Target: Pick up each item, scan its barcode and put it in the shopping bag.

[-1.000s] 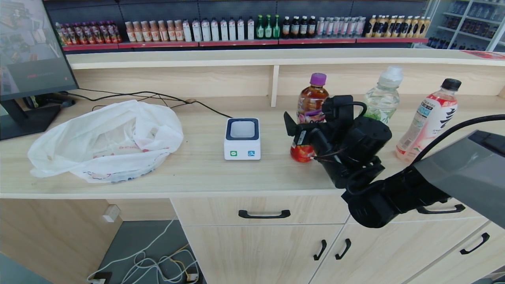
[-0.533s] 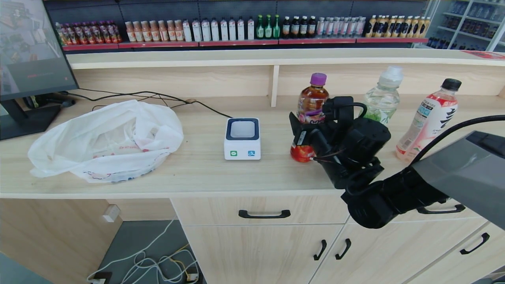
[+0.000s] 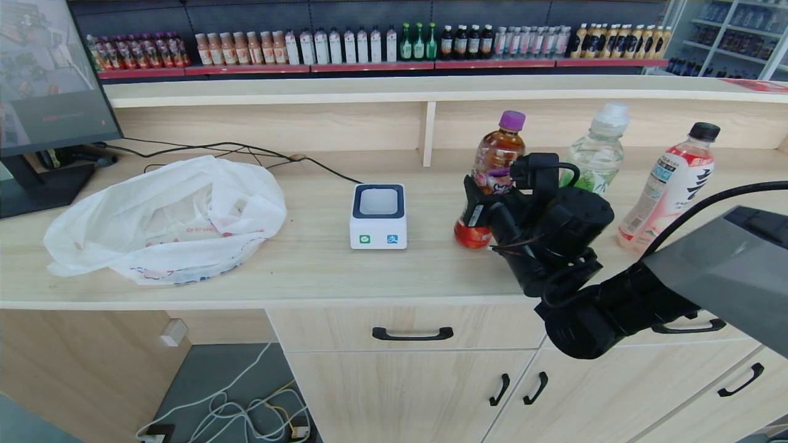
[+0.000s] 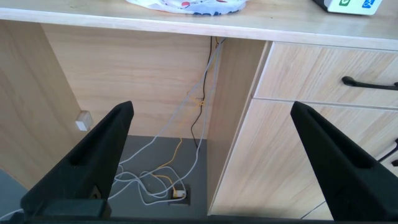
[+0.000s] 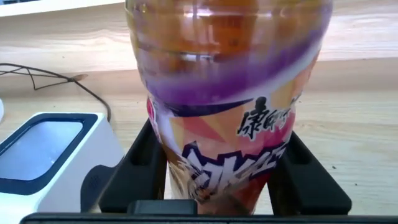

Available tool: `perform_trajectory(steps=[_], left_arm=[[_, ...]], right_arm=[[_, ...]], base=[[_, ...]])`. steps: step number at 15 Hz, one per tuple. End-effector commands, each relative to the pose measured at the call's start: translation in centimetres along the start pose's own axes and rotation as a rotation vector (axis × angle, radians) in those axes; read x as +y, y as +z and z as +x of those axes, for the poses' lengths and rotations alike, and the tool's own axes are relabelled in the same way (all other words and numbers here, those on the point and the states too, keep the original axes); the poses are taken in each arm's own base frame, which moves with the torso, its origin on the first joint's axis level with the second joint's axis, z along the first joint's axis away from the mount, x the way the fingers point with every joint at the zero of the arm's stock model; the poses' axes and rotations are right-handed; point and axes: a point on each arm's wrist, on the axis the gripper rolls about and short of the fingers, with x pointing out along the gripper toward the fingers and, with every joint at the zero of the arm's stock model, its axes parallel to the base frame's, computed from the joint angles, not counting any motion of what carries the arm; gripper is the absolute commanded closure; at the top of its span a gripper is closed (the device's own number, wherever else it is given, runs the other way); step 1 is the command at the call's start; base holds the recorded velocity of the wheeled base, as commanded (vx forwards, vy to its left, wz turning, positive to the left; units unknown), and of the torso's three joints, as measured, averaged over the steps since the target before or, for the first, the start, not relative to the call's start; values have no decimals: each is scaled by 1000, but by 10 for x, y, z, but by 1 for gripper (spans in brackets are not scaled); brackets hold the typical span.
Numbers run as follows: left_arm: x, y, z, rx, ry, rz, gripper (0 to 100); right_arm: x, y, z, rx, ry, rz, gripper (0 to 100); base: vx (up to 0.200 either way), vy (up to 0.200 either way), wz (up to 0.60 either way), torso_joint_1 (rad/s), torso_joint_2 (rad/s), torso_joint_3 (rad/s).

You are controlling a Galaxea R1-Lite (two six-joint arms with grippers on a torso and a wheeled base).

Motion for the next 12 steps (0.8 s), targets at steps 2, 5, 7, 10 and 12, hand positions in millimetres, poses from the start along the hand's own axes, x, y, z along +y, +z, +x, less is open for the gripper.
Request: perform_trajectory(steps=[2,5,7,10,12], left_arm=[[0,0,0,-1,0,-1,0],[0,0,0,-1,0,-1,0],[0,0,0,-1,0,-1,0],[0,0,0,-1,0,-1,0],[0,0,0,-1,0,-1,0]], right_arm=[[-4,6,-12,2,3,-1,100],[-10,8,-29,20,11,-9,100],[-10,17,-30,1,11,-2,100],[-9,28,-30,-39,47,9,100],[-10,37,-32,-58,46,15,100]], base=[[0,0,0,0,0,0],[0,0,0,0,0,0],[0,0,0,0,0,0],[0,0,0,0,0,0],[0,0,0,0,0,0]])
